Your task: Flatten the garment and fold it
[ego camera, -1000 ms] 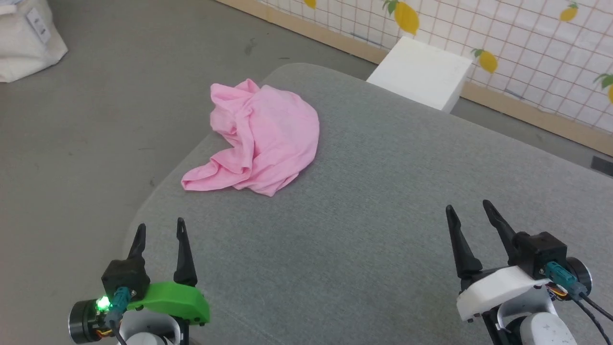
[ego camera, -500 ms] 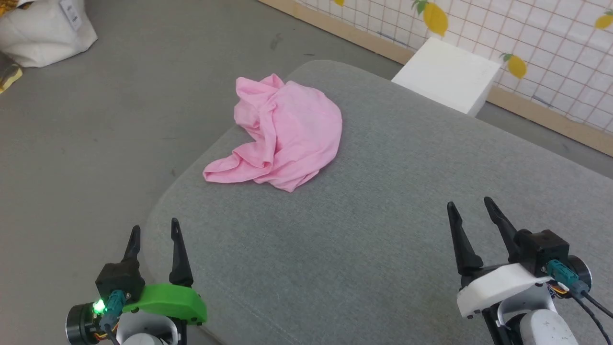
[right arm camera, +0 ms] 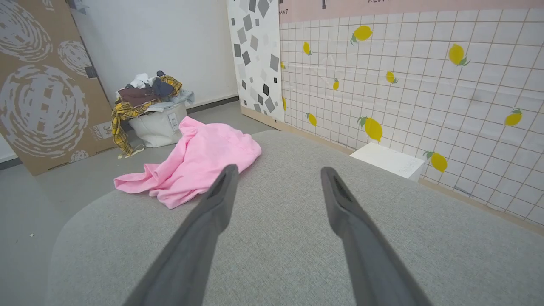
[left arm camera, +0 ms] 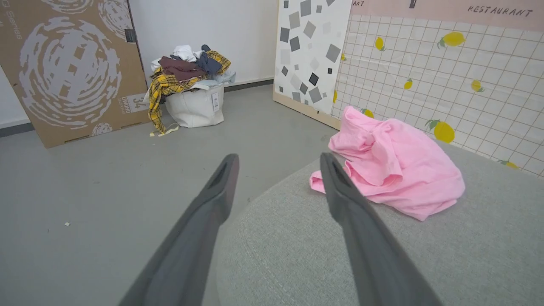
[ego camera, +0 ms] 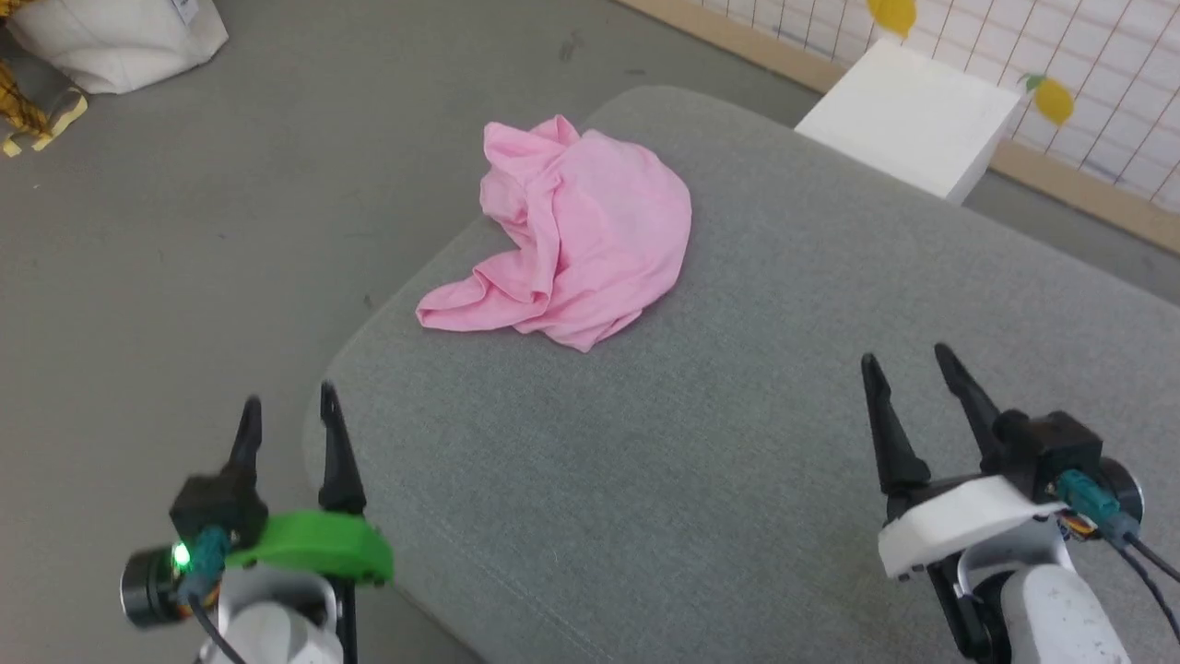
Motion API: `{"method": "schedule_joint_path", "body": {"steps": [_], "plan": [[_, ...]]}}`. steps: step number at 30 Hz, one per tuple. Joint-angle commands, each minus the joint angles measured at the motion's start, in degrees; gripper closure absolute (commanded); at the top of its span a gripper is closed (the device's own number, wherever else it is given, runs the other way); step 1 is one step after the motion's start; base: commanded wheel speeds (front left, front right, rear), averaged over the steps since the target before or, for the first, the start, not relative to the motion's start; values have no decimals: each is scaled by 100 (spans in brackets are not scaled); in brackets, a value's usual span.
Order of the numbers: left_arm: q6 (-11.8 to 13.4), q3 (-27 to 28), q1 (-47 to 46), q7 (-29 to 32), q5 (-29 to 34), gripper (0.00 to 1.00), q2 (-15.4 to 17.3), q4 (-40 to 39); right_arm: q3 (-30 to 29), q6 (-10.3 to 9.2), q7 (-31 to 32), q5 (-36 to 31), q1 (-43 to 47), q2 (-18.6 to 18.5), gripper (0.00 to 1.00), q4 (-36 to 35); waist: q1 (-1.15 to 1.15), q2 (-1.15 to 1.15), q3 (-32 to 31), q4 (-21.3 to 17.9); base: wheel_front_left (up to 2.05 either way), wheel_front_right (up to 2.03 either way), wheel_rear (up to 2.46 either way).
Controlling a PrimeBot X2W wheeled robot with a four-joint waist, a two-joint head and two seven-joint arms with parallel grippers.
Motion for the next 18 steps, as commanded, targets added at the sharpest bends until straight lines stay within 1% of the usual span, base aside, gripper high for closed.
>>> {"method": "schedule_joint_path", "body": {"steps": [1, 4, 6, 10, 13, 15, 17, 18], "plan": [[-88, -6, -290, -27, -110, 0, 29, -12, 21, -9, 57, -86, -172, -1, 0, -102, 0, 0, 455, -226, 0, 0, 0], [-294, -7, -826, 96, -289, 0, 71, 88, 79, -9, 175, -248, -379, -1, 0, -267, 0, 0, 973, -472, 0, 0, 0], [-424, 11, -1285, 293, -394, 0, 168, 197, 150, -9, 245, -354, -545, -1, 0, -364, 0, 0, 1347, -697, 0, 0, 0], [-662, 91, -2276, 707, -571, 0, 450, 364, 293, -9, 328, -522, -929, -1, 0, -553, 0, 0, 2128, -1214, 0, 0, 0], [-807, 168, -3016, 1158, -709, 0, 713, 649, 335, -9, 333, -596, -1191, -1, 0, -625, 0, 0, 2618, -1567, 0, 0, 0], [-925, 169, -3421, 1594, -811, 0, 889, 879, 375, -9, 330, -627, -1337, -1, 0, -633, 0, 0, 2898, -1802, 0, 0, 0], [-982, 248, -3746, 2088, -1014, 0, 1006, 1134, 421, -9, 296, -633, -1455, -1, 0, -624, 0, 0, 3103, -2031, 0, 0, 0], [-1007, 374, -4007, 2616, -1267, 0, 1125, 1381, 447, -9, 239, -609, -1552, -1, 0, -609, 0, 0, 3266, -2253, 0, 0, 0]]}}
